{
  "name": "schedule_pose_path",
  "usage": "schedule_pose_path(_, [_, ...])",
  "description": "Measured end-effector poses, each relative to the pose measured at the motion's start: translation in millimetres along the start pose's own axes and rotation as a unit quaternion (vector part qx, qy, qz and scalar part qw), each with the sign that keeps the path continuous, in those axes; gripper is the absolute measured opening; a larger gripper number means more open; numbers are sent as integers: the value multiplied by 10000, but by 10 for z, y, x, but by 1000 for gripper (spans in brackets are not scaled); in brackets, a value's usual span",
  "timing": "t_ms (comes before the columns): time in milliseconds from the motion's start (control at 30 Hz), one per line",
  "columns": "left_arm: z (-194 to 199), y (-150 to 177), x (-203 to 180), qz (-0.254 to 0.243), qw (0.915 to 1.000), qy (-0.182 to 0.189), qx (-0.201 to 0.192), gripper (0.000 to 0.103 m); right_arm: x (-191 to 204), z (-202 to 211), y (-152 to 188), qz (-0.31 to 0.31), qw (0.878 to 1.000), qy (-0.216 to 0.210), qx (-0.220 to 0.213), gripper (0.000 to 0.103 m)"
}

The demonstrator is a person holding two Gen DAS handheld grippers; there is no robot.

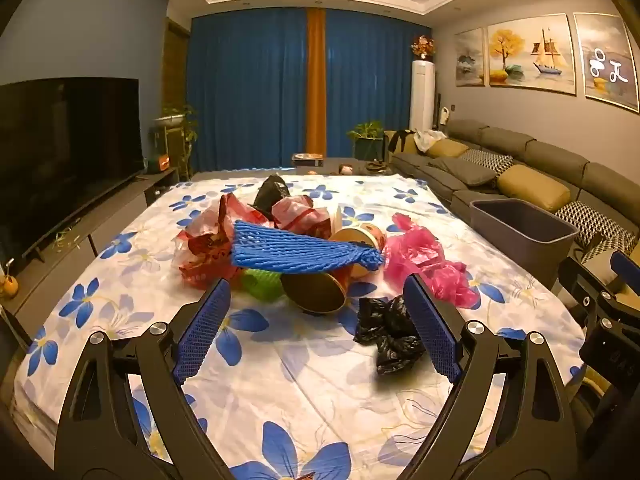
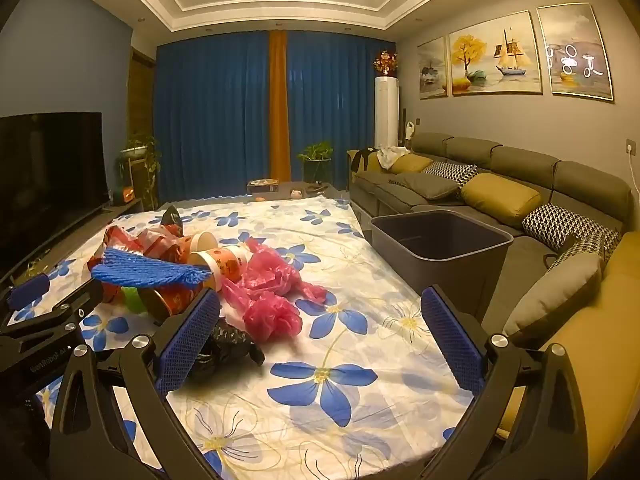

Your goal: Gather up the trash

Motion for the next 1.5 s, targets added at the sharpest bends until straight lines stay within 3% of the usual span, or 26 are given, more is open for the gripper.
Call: schedule_pose_path(1500, [61, -51, -48, -23, 9999, -1, -139, 87, -61, 65, -44, -68, 9998, 119, -175, 98])
Point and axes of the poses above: each gripper's, at about its wrist camera, not at the fingertips, and z roughly against the way its jaws point, x to its left, y to its underside, the point moved 6 cm from there along -z, roughly the way its jaws point, and after that the axes turned 13 degrees about -x, right-handed, at the moved point
